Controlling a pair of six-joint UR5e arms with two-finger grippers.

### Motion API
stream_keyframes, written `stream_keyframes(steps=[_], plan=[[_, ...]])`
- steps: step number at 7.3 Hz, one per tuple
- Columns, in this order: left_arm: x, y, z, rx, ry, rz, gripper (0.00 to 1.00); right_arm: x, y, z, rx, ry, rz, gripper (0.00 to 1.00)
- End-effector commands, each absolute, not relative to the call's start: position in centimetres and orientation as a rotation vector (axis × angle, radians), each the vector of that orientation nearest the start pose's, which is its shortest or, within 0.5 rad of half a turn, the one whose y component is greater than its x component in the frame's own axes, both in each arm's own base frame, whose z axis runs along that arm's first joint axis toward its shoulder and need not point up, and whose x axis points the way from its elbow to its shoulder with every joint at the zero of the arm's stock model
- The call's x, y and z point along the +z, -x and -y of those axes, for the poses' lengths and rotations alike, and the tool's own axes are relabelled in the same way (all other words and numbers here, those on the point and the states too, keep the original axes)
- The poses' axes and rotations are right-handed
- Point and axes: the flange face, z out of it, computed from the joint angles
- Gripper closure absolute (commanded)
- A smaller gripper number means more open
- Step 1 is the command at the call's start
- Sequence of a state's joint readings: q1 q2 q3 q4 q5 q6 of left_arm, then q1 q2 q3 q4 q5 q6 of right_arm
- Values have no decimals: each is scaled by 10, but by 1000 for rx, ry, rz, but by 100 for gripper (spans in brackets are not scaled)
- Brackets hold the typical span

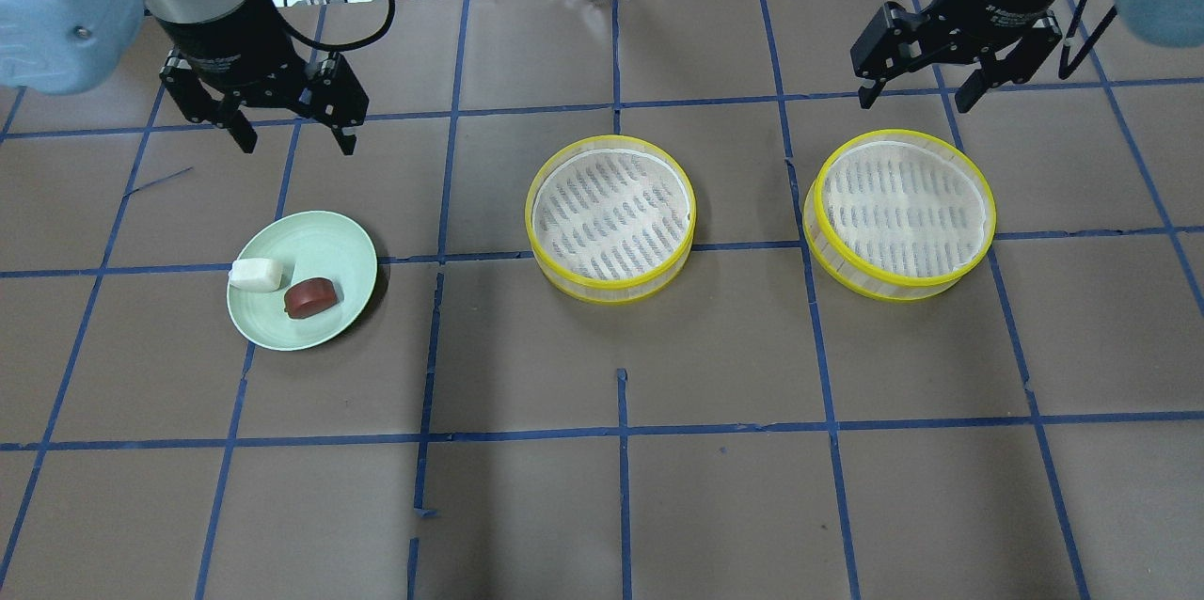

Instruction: Stack buns with steamer

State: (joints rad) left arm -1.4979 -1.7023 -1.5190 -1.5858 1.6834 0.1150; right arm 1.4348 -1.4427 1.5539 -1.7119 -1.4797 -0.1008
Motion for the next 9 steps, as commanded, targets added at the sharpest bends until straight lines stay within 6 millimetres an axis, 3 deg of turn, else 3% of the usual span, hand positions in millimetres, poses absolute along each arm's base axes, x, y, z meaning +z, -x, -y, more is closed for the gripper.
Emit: stream_keyframes(steps=[1,2,4,5,6,7,8,9], plan=[[365,17,549,373,-168,-2994,1,406,-8,590,-72,-120,-3109,0],[323,-25,552,326,-152,-3011,1,380,17,598,0,-188,-3108,0],[249,-71,579,214,-379,-3069,1,345,76,607,54,-237,-3107,0],[224,-77,580,279,-349,-3083,5,320,85,619,46,-183,-3111,1],[210,-78,578,316,-317,-3094,8,304,99,620,42,-168,-3112,2],[207,-78,578,324,-317,-3092,19,290,112,613,51,-186,-3108,8],[190,-79,577,382,-322,-3089,29,266,114,601,64,-177,-3098,8],[194,-80,578,387,-325,-3080,34,236,106,583,102,-172,-3088,11]])
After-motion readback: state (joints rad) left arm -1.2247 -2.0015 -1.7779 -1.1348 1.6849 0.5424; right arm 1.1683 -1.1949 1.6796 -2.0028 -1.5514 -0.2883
